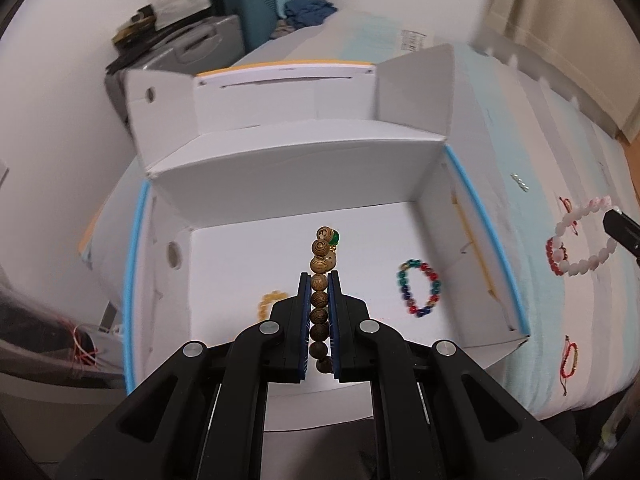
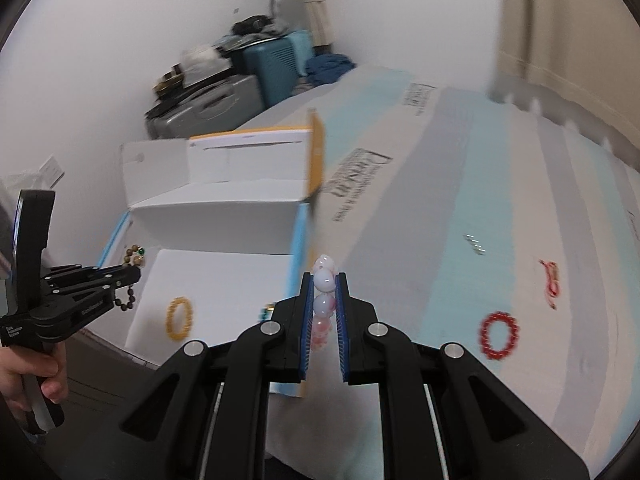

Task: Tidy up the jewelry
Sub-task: 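Carry the brown bracelet with the left tool while the right tool carries the pink-white bracelet into the box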

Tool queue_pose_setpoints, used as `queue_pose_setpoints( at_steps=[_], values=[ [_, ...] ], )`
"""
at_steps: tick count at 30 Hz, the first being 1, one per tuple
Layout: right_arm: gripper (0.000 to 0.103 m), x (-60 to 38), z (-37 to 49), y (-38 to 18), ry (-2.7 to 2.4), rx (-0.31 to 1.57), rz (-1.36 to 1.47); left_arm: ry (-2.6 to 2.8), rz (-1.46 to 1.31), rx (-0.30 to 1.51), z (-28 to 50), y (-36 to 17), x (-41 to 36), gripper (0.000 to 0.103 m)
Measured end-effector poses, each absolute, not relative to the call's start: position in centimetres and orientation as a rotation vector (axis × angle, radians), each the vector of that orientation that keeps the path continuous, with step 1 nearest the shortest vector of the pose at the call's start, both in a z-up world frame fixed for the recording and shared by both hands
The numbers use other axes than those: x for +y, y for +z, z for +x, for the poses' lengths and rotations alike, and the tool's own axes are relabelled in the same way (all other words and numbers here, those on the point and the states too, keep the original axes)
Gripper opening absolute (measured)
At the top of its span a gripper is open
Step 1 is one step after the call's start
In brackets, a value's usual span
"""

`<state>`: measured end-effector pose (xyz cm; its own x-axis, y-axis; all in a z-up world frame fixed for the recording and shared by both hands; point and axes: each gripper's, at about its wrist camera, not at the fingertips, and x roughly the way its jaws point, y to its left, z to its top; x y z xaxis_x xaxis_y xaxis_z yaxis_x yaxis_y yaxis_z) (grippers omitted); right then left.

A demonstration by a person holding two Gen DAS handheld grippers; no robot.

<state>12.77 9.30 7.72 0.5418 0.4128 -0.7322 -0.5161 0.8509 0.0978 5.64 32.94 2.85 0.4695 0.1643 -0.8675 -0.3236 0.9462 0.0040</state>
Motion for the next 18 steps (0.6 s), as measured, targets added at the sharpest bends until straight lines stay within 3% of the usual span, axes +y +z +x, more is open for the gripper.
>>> queue_pose_setpoints(
  at_steps=[9,18],
  values=[
    [0.01,16.6,11.6,5.2,0.635,0.885,-0.187,0.355,-0.201,1.063,3.8,1.6,37.1,0.007],
    [0.01,20.2,12.7,0.2,0.635,1.035,-0.215,0.385,-0.263,1.15,3.8,-3.1,40.1,0.007]
  ],
)
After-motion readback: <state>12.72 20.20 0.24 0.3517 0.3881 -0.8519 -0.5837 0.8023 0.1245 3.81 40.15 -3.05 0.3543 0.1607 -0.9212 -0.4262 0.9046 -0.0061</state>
